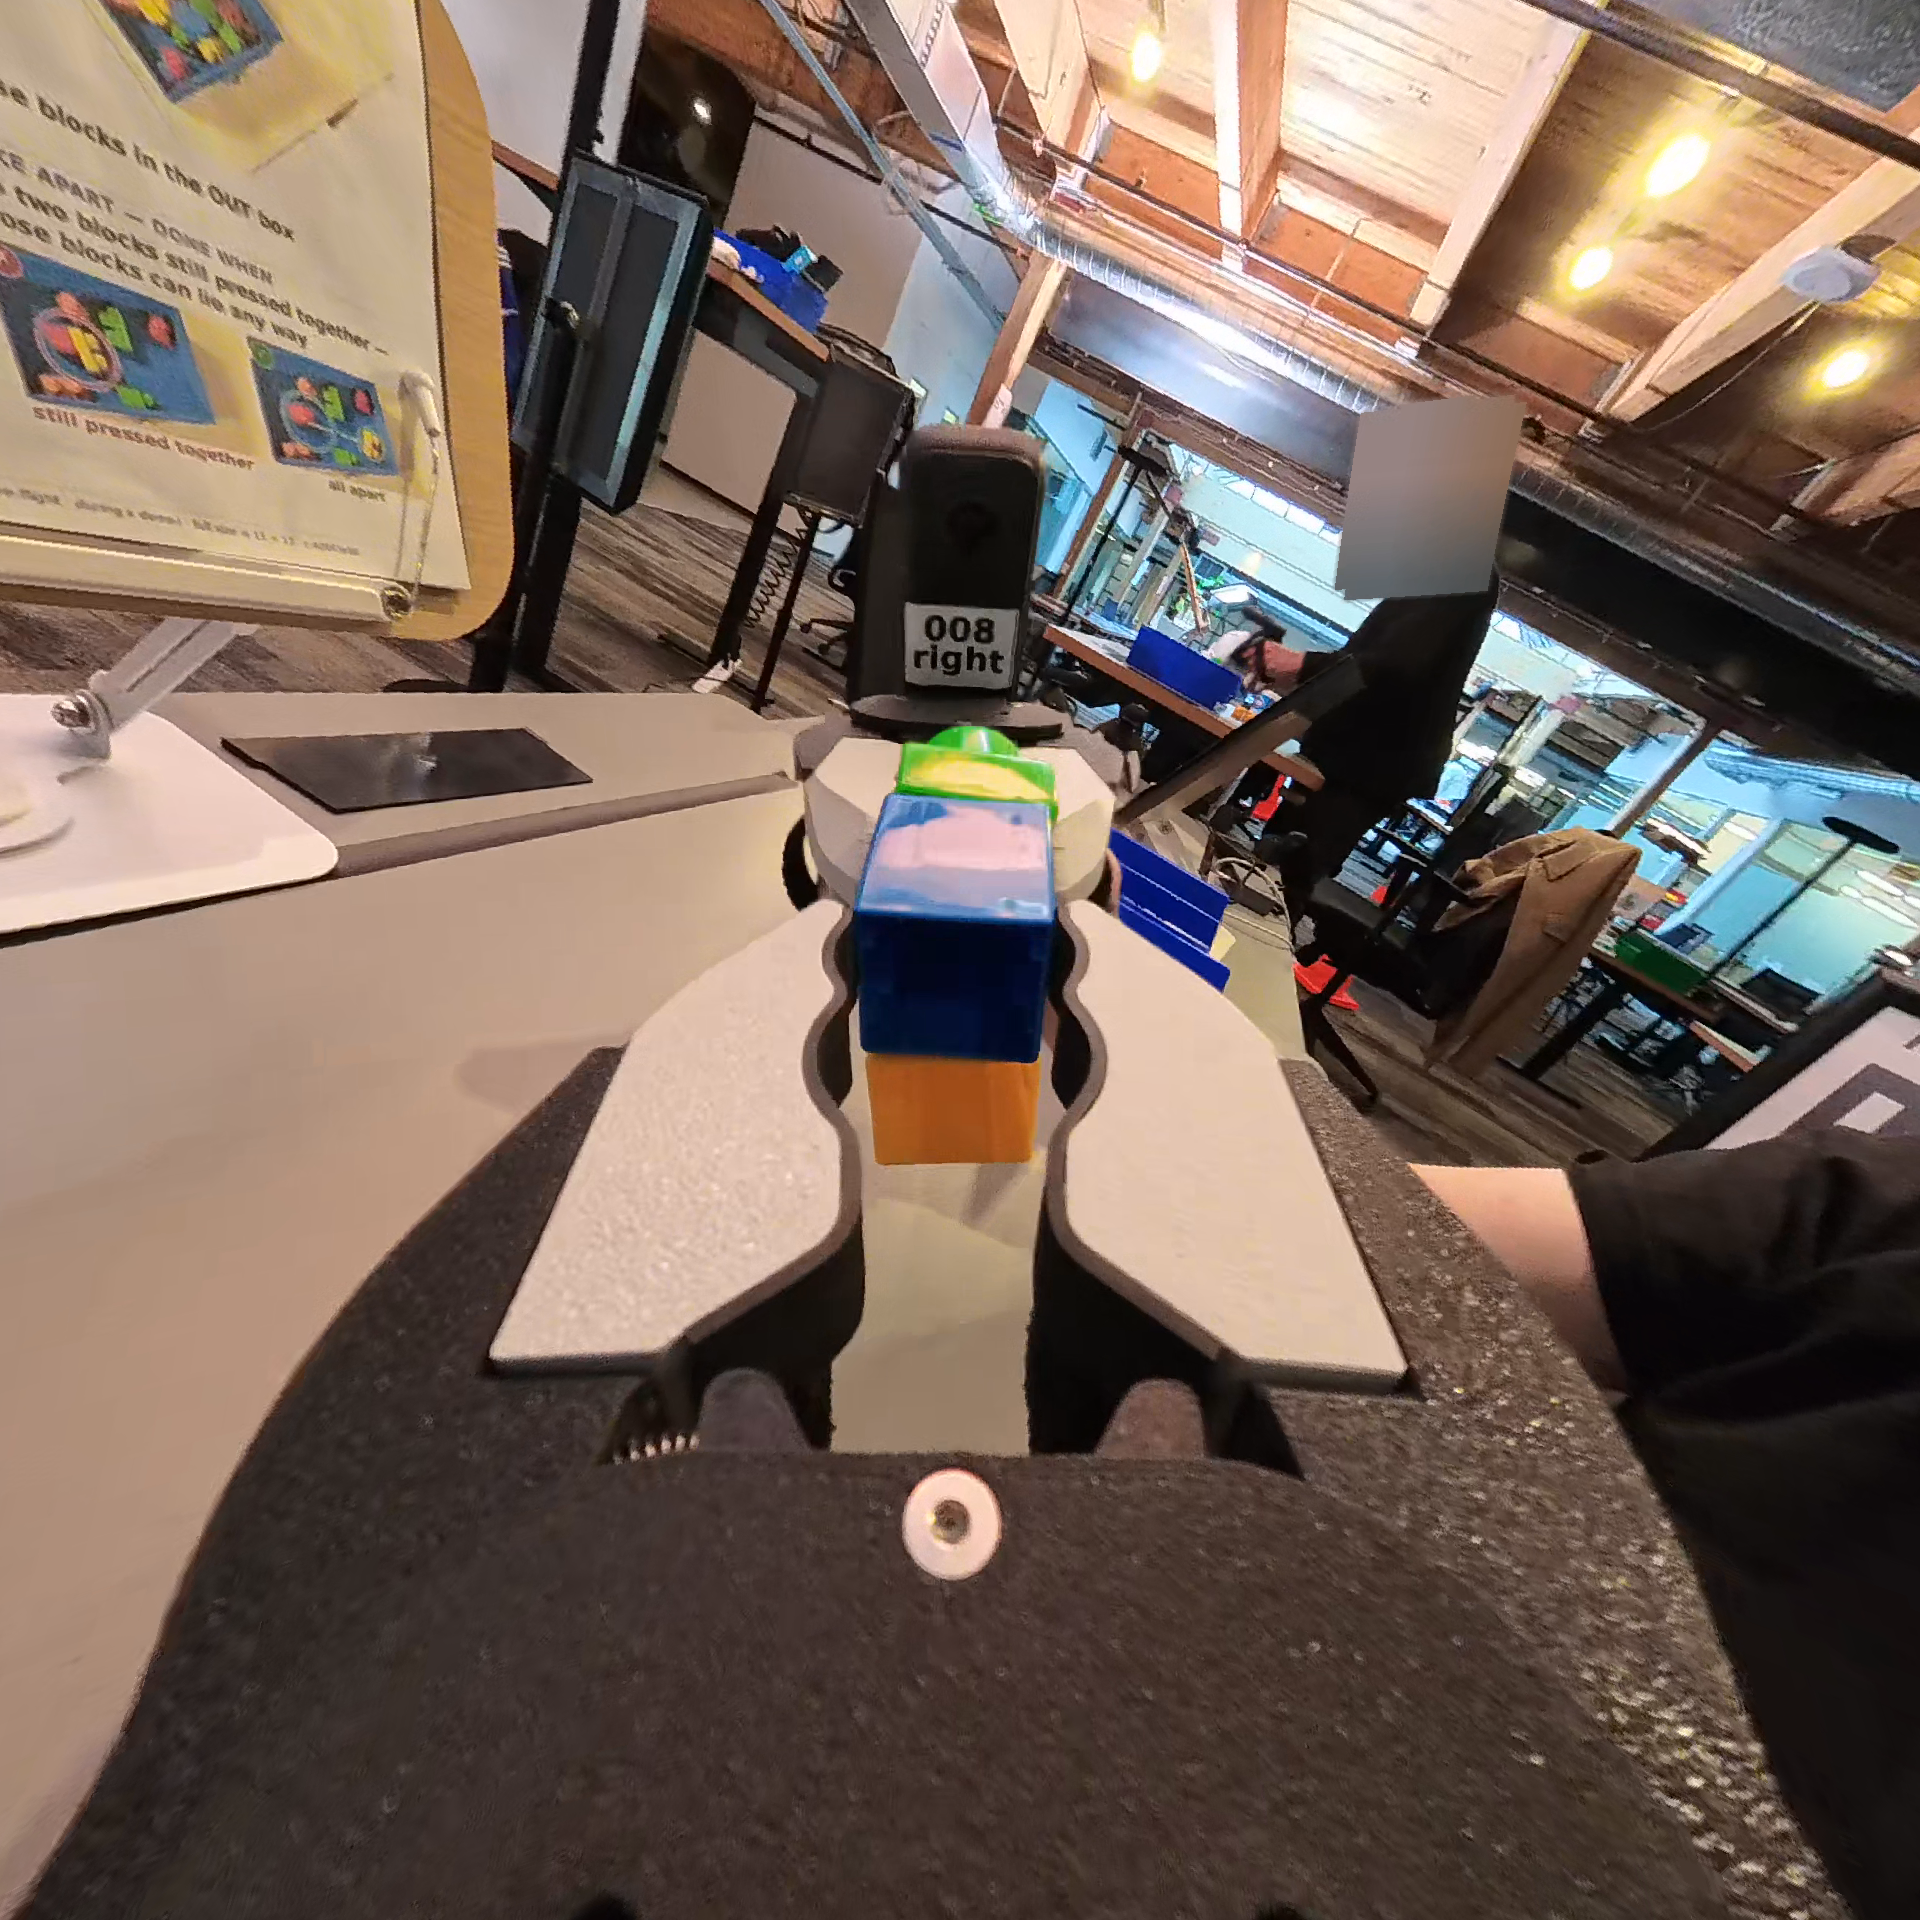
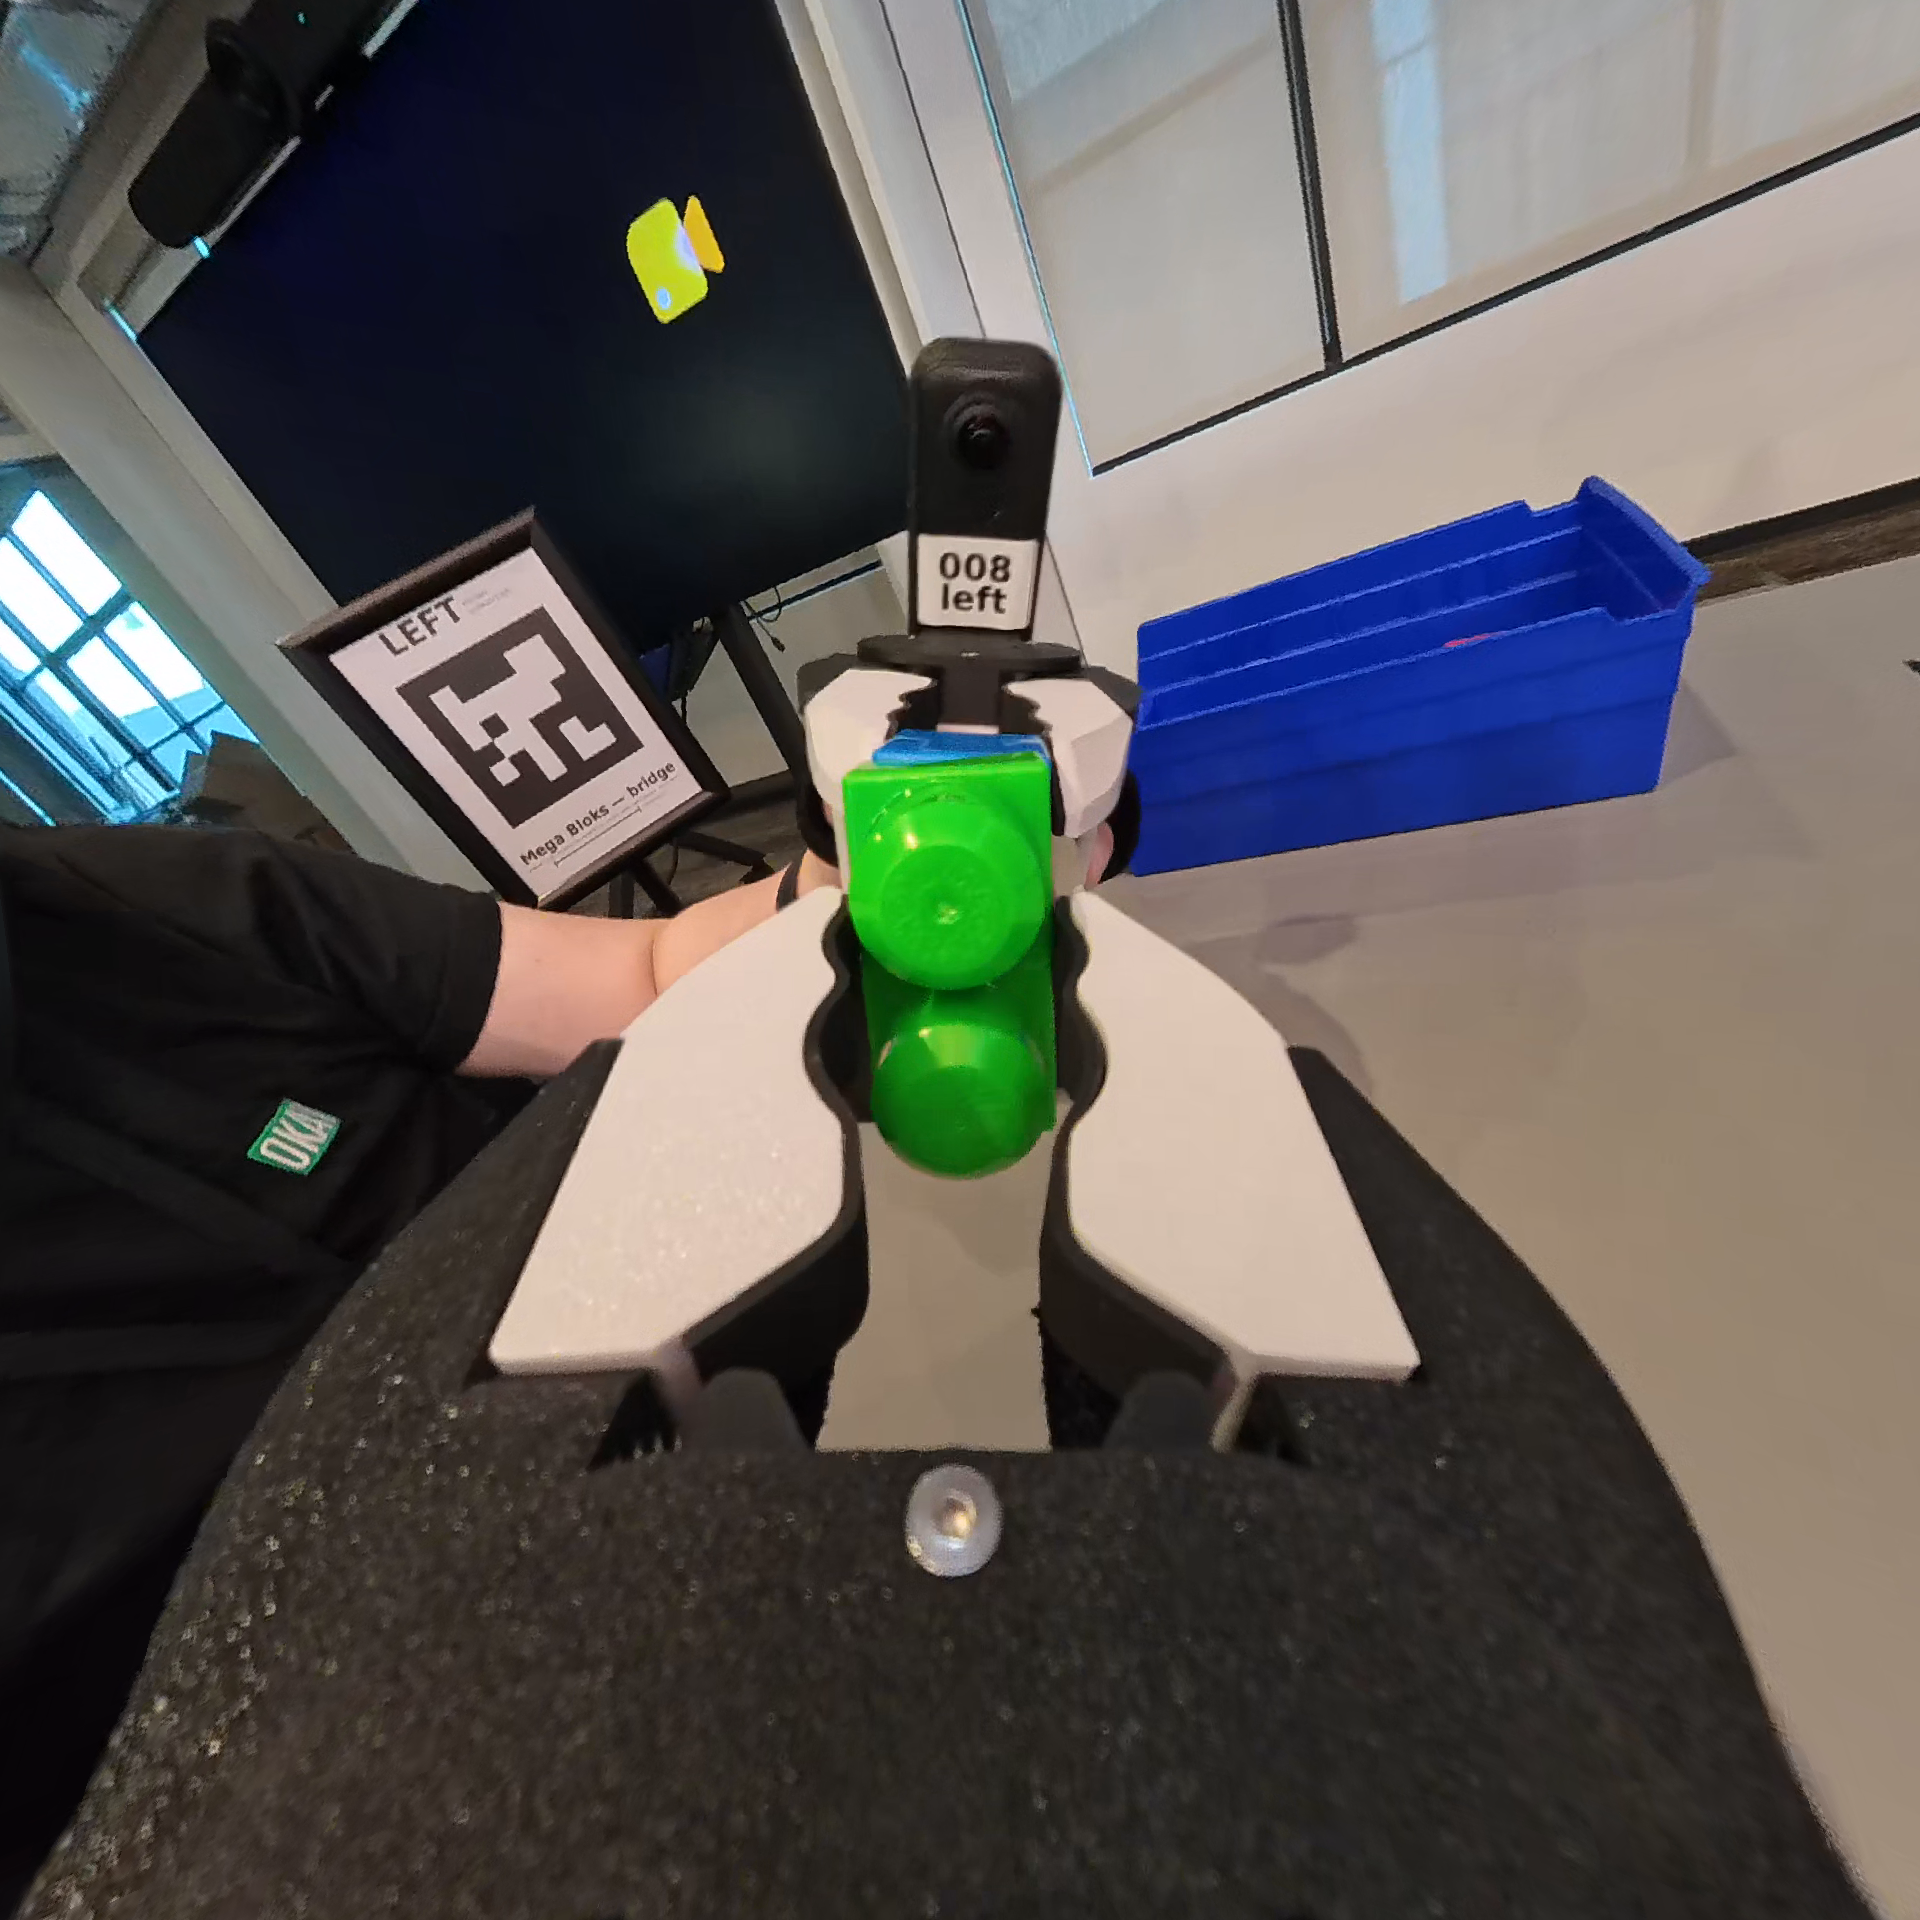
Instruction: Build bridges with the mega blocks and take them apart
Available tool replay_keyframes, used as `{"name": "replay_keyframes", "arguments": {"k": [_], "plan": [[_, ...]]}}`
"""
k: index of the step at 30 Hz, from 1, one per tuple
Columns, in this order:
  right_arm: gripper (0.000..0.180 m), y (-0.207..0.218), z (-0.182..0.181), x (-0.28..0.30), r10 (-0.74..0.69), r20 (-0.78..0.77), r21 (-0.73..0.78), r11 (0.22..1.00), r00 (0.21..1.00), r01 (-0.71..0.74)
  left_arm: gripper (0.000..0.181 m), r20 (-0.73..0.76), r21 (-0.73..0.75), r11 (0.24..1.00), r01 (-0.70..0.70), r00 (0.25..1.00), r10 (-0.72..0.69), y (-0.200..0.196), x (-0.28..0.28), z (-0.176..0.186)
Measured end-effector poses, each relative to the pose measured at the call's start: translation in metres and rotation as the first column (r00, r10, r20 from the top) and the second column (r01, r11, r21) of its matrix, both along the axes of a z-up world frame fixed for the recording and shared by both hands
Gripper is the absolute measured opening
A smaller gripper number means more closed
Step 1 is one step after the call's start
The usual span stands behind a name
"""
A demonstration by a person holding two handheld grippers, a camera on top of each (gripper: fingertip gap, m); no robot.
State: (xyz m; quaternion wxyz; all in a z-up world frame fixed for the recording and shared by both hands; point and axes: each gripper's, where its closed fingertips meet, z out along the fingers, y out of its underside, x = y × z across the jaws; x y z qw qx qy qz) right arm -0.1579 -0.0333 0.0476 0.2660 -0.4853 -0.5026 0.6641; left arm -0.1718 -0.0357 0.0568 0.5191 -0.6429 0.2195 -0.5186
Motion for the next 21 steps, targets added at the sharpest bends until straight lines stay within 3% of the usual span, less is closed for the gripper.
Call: {"name": "replay_keyframes", "arguments": {"k": [9, 21], "plan": [[0.035, 0.0069, 0.0065, -0.0023, -0.021, -0.01, -0.101, 0.995, 1.0, 0.02, 0.035, 0.004, 0.004, 0.999, -0.038, 0.999, 0.038, 0.0028, -0.0056, 0.002], [0.033, 0.0079, 0.0, -0.0015, -0.048, 0.035, -0.043, 0.998, 0.998, 0.049, 0.035, -0.003, -0.003, 0.999, -0.046, 0.999, 0.046, 0.0054, -0.0048, -0.0012]]}}
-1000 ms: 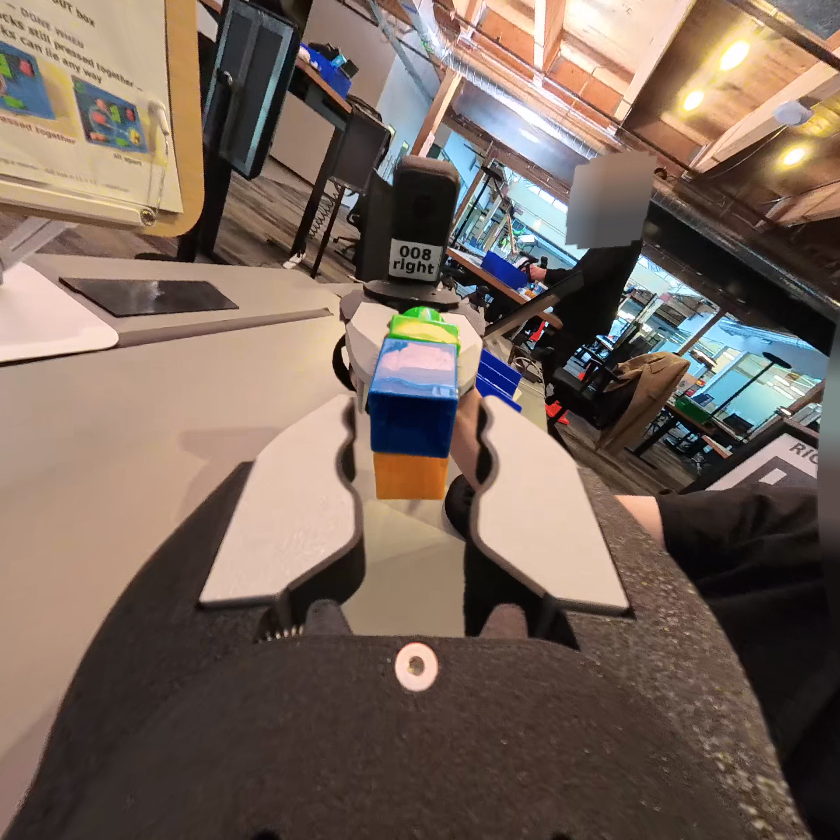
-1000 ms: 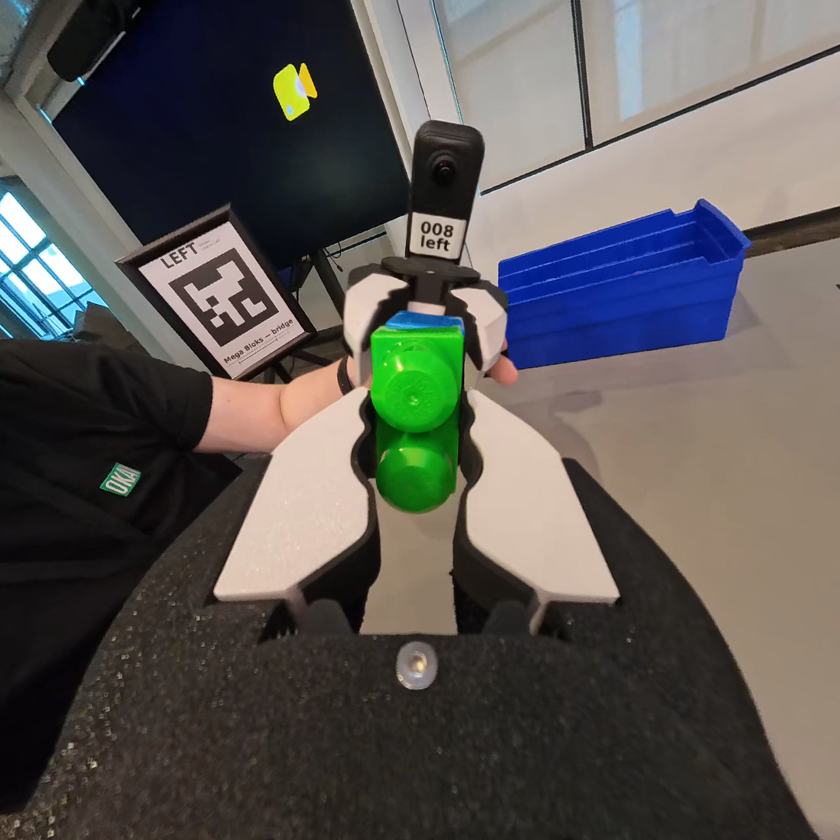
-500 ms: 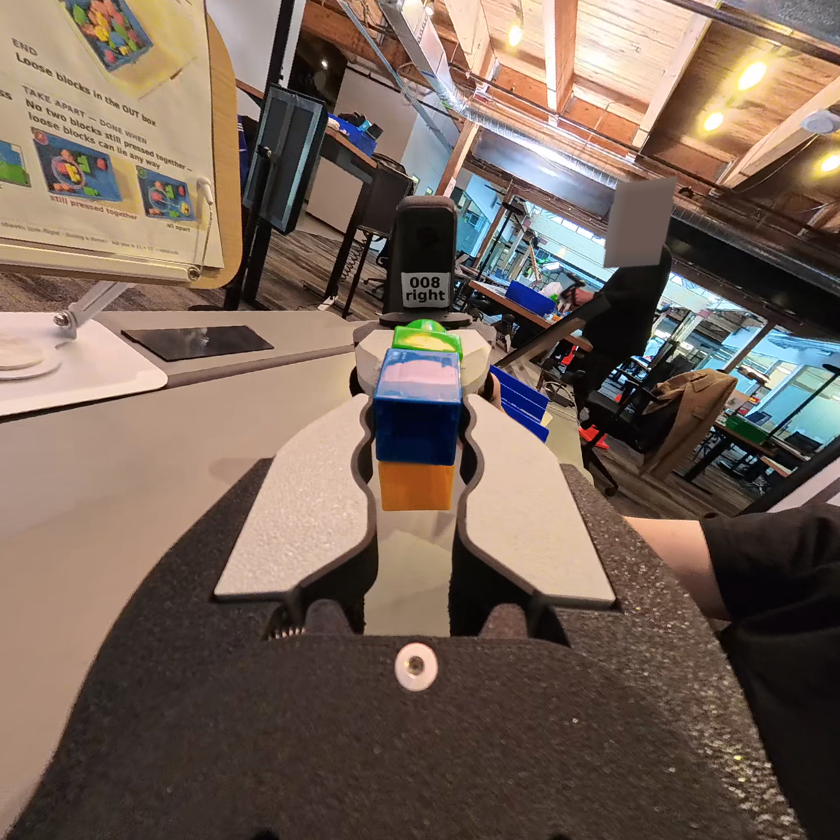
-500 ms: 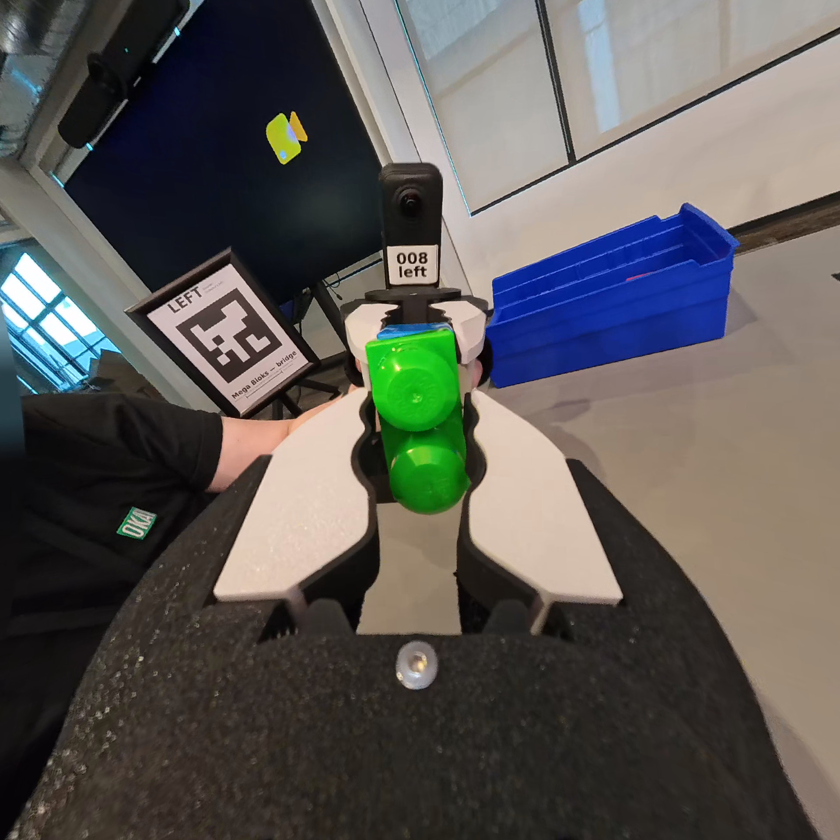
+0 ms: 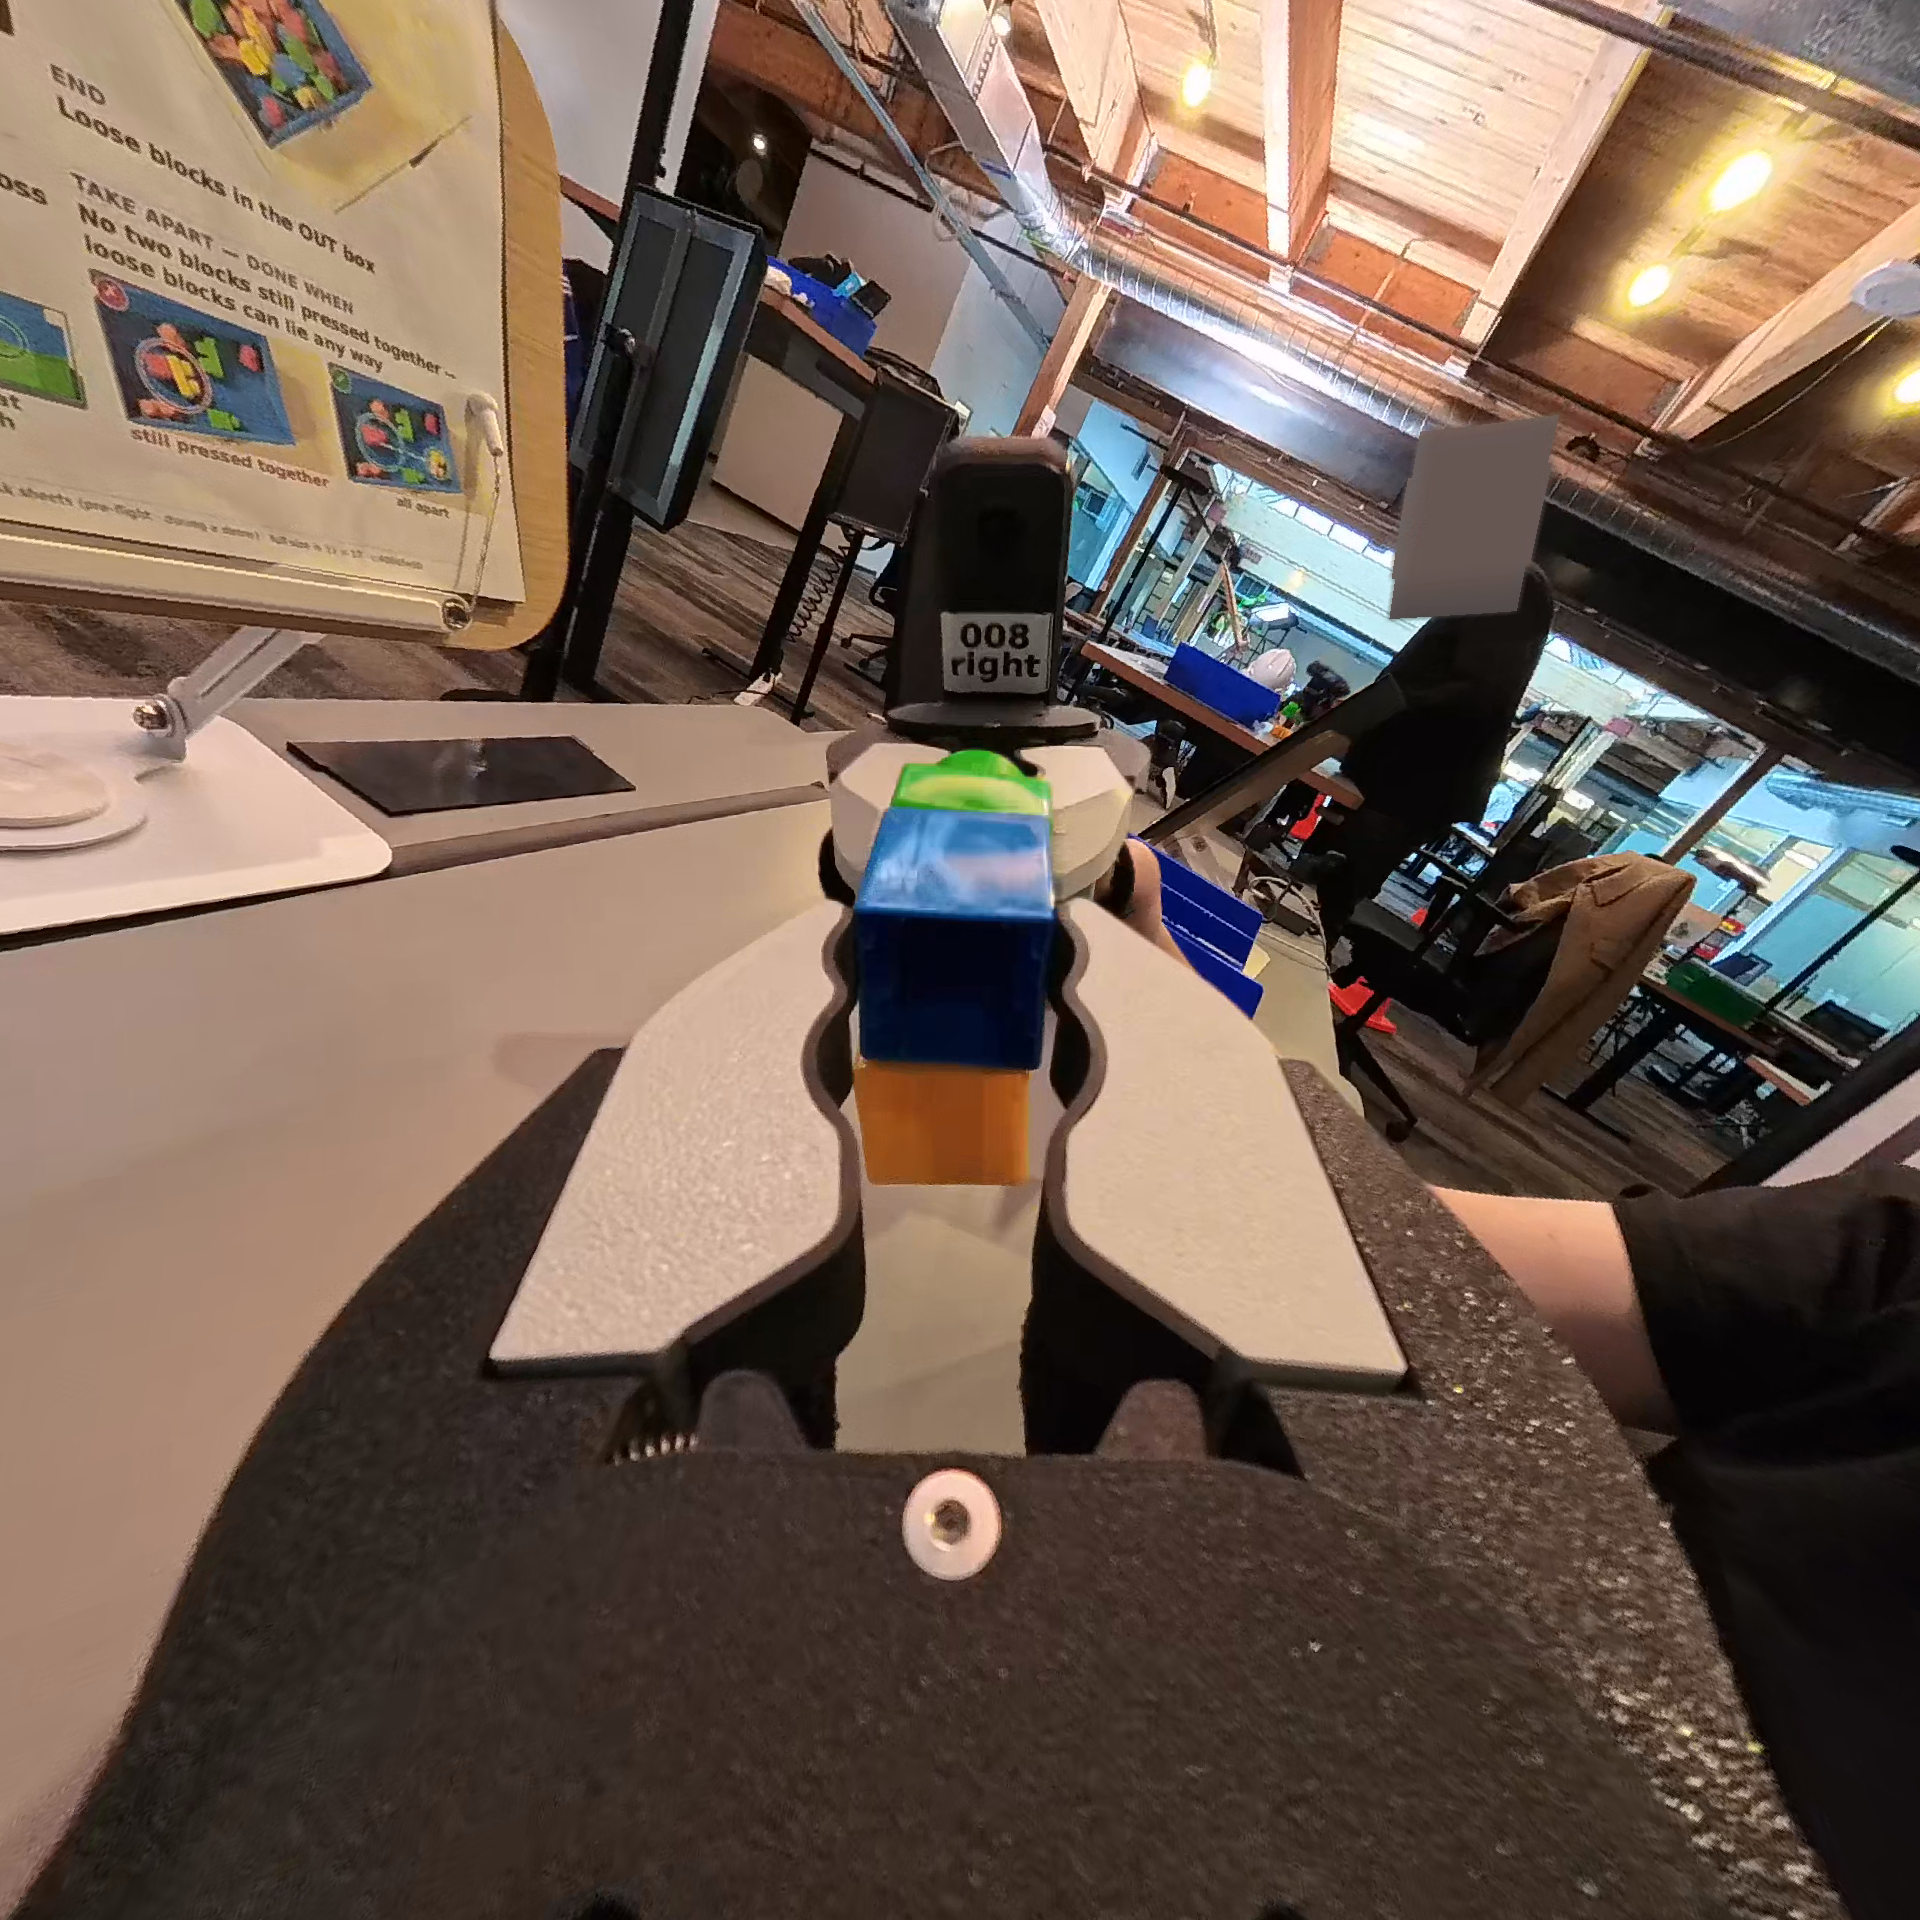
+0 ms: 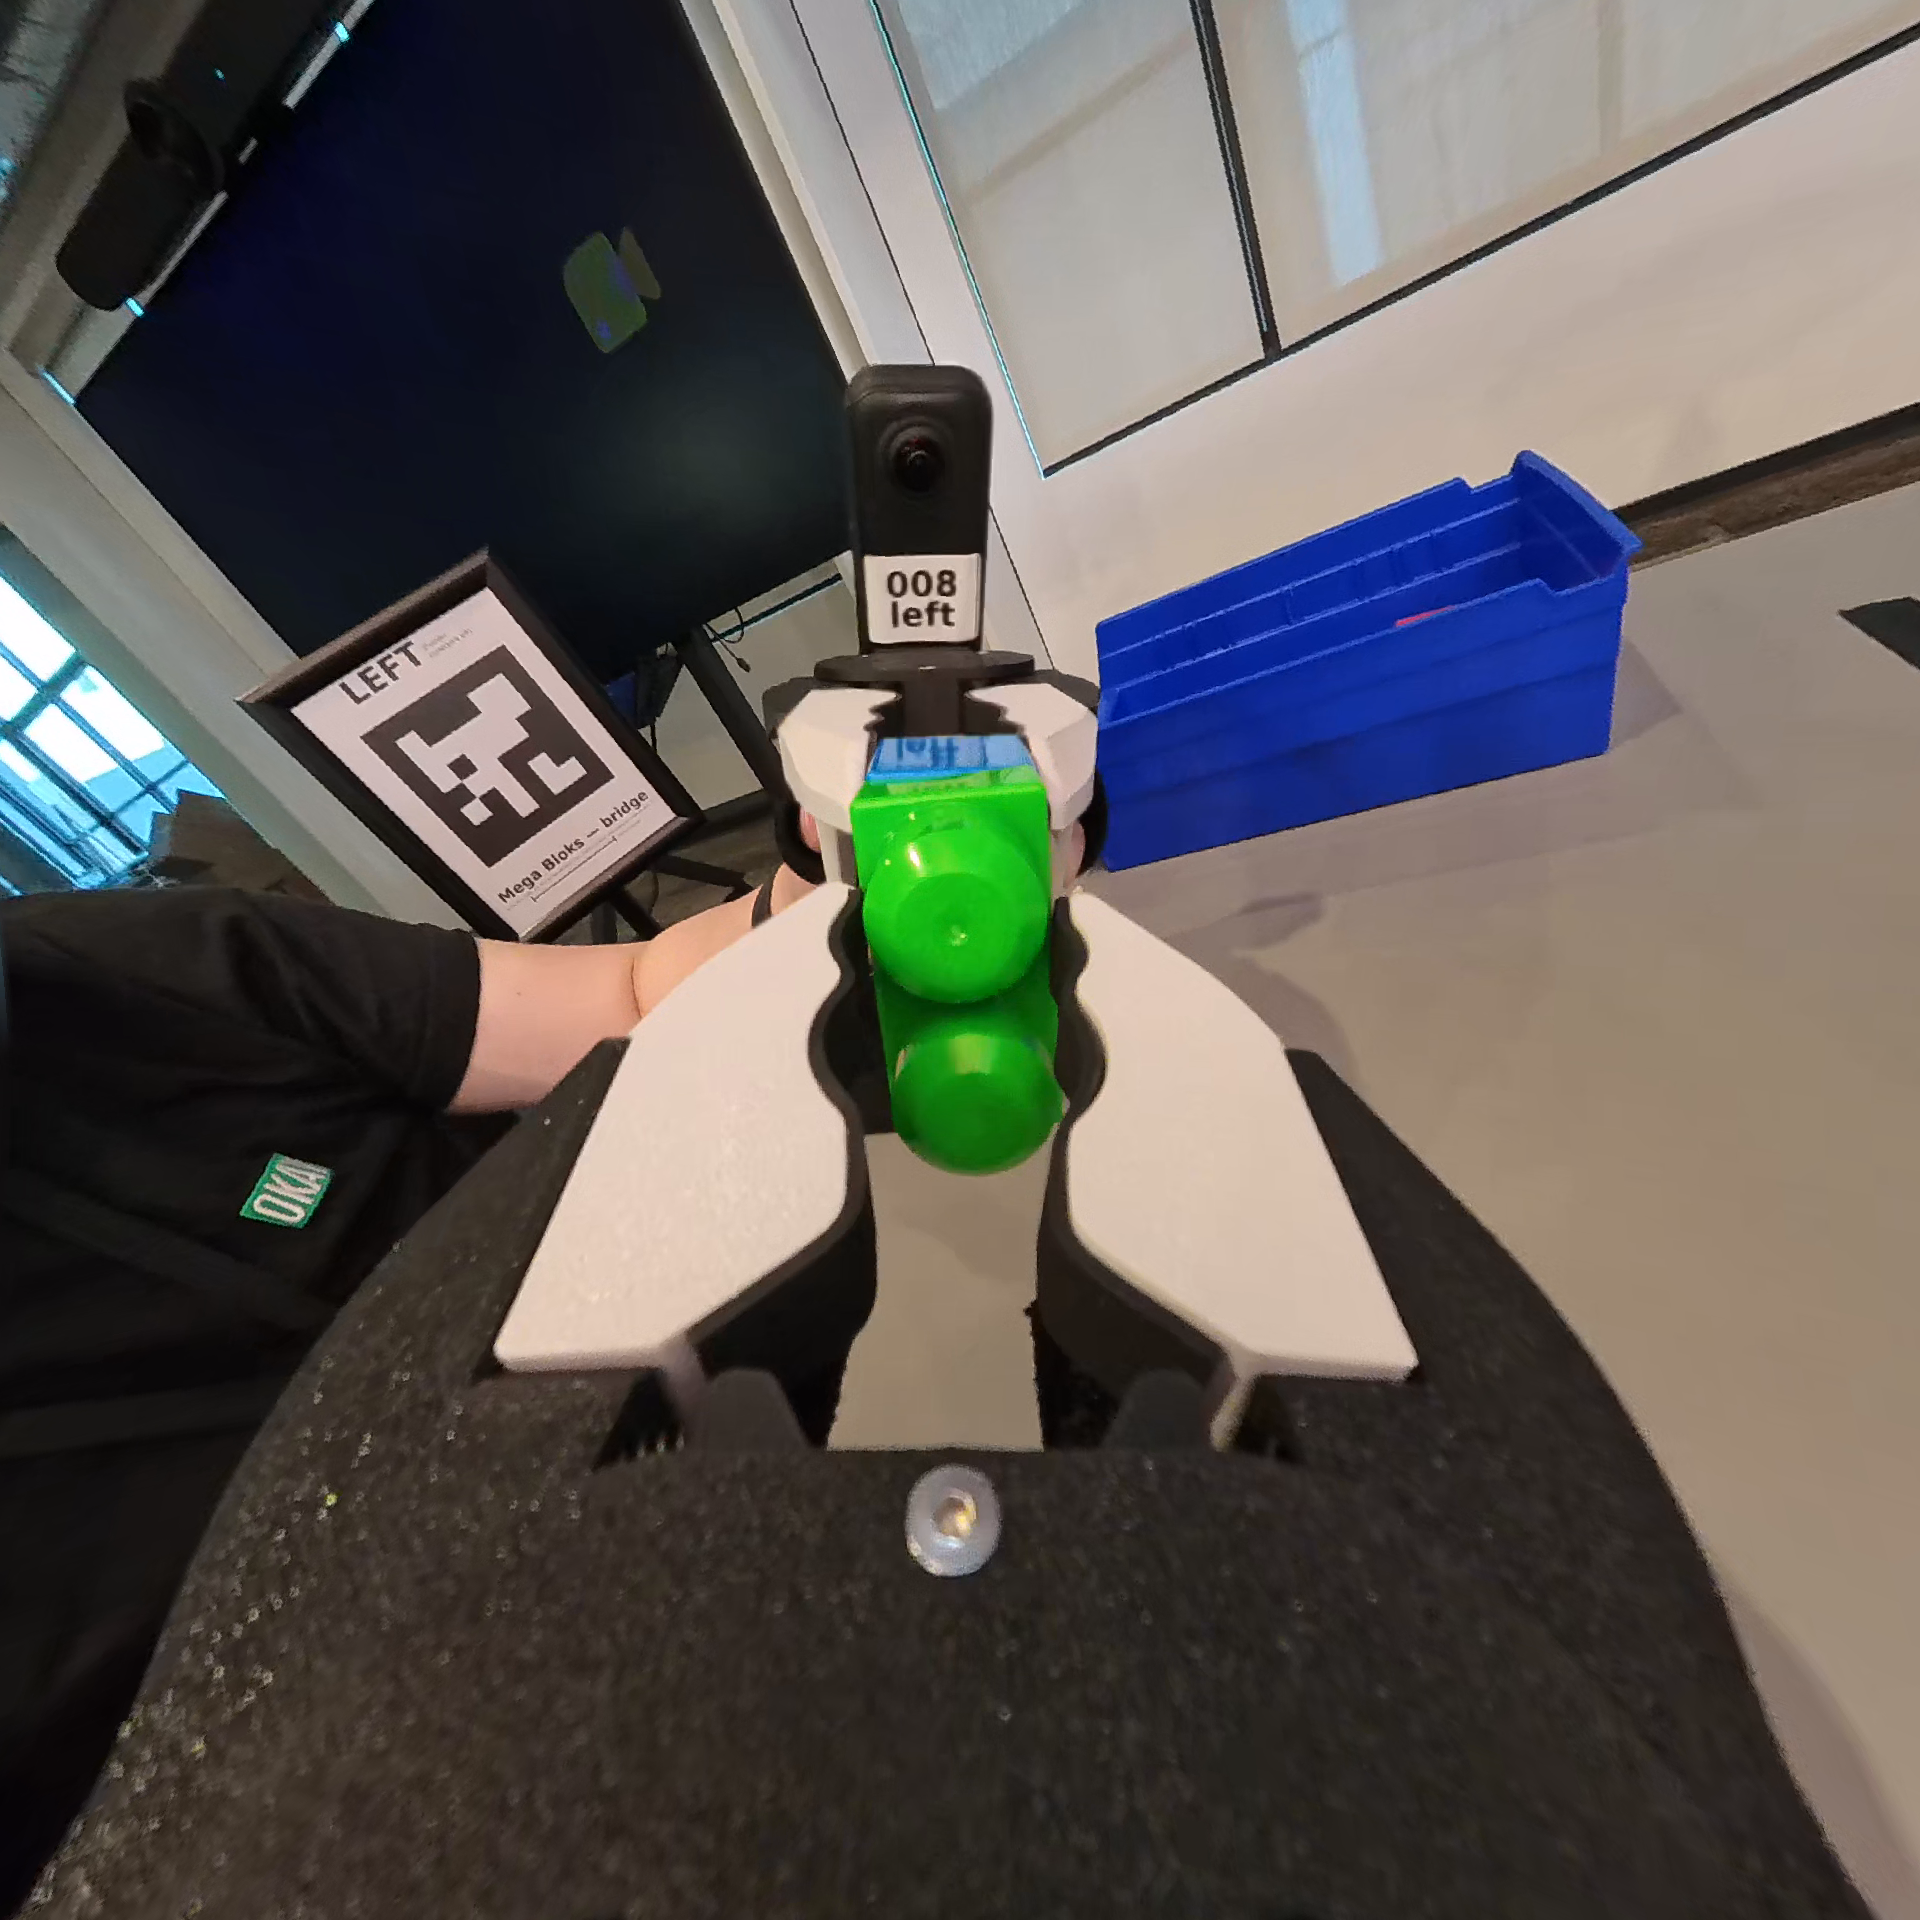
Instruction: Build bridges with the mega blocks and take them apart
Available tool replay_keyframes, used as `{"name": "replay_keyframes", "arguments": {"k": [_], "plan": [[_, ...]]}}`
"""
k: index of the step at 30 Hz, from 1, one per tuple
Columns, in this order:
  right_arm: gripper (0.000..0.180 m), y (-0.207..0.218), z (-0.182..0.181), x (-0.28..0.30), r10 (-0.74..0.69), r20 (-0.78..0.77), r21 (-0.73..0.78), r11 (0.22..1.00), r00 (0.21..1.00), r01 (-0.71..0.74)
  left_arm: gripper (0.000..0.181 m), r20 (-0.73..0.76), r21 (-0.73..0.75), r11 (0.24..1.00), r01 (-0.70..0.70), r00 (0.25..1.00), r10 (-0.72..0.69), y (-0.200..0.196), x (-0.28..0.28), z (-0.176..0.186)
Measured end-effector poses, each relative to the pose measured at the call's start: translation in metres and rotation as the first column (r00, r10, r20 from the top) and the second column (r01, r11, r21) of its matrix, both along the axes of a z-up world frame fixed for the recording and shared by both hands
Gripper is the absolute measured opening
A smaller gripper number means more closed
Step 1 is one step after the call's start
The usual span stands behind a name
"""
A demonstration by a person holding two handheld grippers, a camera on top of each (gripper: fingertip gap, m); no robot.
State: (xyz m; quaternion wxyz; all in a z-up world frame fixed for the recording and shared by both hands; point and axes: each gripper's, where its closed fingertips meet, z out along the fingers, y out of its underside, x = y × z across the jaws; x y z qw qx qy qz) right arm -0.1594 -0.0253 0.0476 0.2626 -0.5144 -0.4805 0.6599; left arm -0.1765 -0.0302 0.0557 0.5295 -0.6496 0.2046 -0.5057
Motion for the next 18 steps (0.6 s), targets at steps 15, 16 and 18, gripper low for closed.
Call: {"name": "replay_keyframes", "arguments": {"k": [15, 16, 18], "plan": [[0.034, 0.0076, -0.0022, -0.0048, -0.024, -0.012, -0.107, 0.994, 1.0, 0.023, 0.034, -0.022, 0.019, 0.999, -0.033, 0.999, 0.033, 0.0074, -0.0036, -0.0057], [0.034, 0.0086, -0.0023, -0.0049, -0.029, -0.014, -0.107, 0.994, 0.999, 0.028, 0.034, -0.018, 0.014, 0.999, -0.033, 0.999, 0.033, 0.0086, -0.0039, -0.0057], [0.034, 0.0093, -0.0005, -0.0056, -0.035, -0.024, -0.108, 0.994, 0.999, 0.032, 0.035, 0.006, -0.003, 1.0, -0.018, 1.0, 0.018, 0.0106, -0.0049, -0.0015]]}}
